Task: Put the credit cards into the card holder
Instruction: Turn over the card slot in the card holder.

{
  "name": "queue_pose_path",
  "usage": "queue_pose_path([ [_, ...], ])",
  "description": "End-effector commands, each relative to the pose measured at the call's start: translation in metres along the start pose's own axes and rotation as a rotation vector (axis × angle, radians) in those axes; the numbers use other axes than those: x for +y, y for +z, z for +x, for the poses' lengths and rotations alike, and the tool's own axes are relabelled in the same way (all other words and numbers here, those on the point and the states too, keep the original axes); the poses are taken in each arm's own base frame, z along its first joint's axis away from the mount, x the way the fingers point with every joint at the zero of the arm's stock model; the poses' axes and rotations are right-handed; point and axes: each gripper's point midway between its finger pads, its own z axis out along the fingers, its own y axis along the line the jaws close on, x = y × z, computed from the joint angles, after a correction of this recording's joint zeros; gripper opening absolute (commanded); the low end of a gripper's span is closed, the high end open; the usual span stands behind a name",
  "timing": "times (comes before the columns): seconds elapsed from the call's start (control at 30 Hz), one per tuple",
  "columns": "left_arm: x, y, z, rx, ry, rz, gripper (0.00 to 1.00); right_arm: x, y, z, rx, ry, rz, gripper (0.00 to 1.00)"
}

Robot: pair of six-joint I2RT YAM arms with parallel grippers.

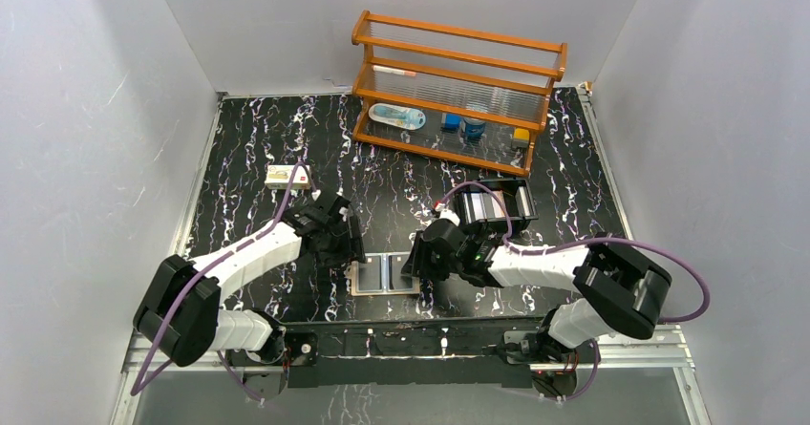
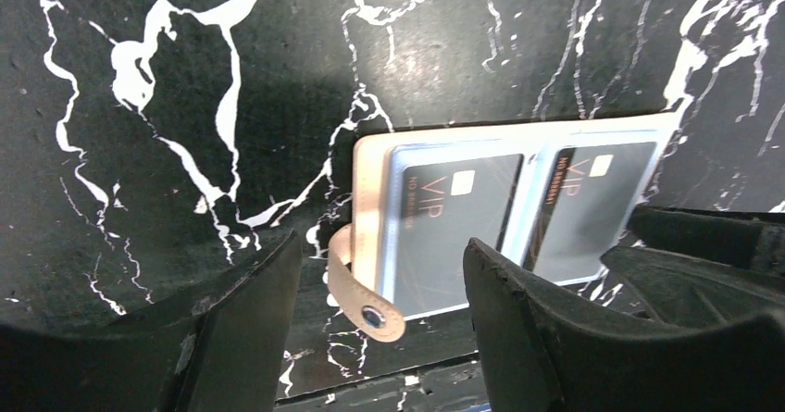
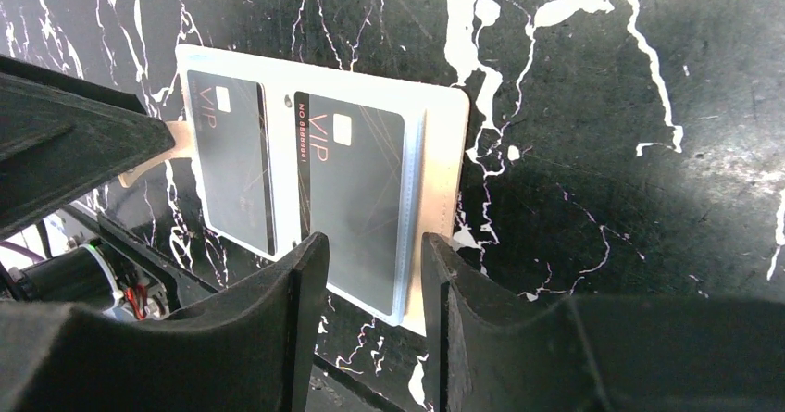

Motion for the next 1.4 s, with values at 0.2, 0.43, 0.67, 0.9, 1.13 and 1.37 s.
queue_pose_path([
  [0.2,0.009,0.006,0.016,0.041,0.018,0.015,0.54,0.031,0.001,-0.011,-0.021,0.003,-0.087,0.49],
  [0.43,0.002,0.007,0.017,0.044,0.015,0.06,0.11,0.038,-0.004,-0.017,-0.034,-0.001,-0.088,0.49],
  [0.67,-0.005,0.007,0.02,0.047,0.001,0.108,0.0,0.04,-0.006,-0.017,-0.034,-0.006,-0.083,0.49],
  [0.9,-0.005,0.007,0.021,0.047,-0.003,0.112,0.0,0.032,-0.016,-0.024,-0.063,-0.02,-0.028,0.5],
  [1.13,-0.007,0.008,0.021,0.048,-0.01,0.119,0.0,0.039,-0.02,-0.025,-0.067,-0.036,-0.065,0.49],
  [1.37,-0.007,0.009,0.023,0.054,-0.014,0.124,0.0,0.039,-0.02,-0.026,-0.068,-0.046,-0.057,0.51],
])
